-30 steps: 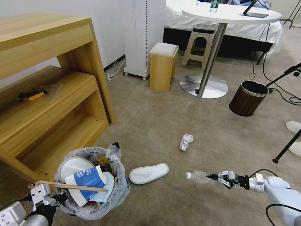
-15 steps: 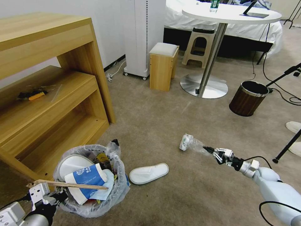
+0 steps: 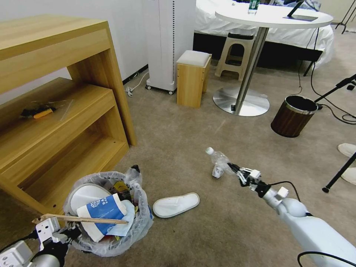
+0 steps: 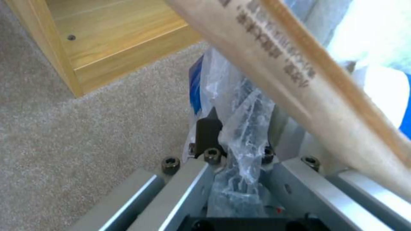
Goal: Pick up the trash bin and place the garbage on the floor into it.
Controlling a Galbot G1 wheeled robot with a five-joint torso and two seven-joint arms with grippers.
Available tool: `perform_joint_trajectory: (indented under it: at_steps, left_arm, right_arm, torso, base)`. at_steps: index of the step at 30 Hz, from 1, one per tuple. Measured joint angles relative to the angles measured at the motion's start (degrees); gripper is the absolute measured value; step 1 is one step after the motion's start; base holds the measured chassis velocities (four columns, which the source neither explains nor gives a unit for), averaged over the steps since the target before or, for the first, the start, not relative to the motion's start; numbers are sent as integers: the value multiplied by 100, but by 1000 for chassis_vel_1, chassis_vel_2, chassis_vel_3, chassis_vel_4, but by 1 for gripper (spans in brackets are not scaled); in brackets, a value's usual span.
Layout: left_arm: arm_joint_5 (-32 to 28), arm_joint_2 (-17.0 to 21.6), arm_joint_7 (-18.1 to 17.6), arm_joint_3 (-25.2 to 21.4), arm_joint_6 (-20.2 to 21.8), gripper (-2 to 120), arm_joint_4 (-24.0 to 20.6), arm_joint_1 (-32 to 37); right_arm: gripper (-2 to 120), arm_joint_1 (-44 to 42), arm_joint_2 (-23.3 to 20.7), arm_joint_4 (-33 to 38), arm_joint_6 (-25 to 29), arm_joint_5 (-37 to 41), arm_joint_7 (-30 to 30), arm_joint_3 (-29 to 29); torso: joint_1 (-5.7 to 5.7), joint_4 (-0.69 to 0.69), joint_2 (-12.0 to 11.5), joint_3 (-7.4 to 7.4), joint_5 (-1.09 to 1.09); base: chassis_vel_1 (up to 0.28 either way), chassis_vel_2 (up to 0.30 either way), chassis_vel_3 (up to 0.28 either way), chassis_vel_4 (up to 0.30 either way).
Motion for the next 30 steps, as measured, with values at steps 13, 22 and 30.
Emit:
perform_joint_trajectory:
  at_steps: [13,22,30]
  left_arm:
    - [149,-96,70,82,-37,0,186,-110]
    - [230,-172,112,181,-44,0,300,-217]
    - [293,-188,134,227,-54,0,435,-271]
  right_arm:
    - [0,622,-243,1260,-234,98,204,-1164]
    - [0,563,-131,1294,-248,101,256,-1198]
    - [0,812,-212,1578,-230,155,186,-1683]
  torso:
    - [0,1,0,0,0]
    - [0,1,0,0,0]
    - [0,1,0,0,0]
  base:
    - [0,0,0,0]
    - [0,0,0,0]
    - [0,0,0,0]
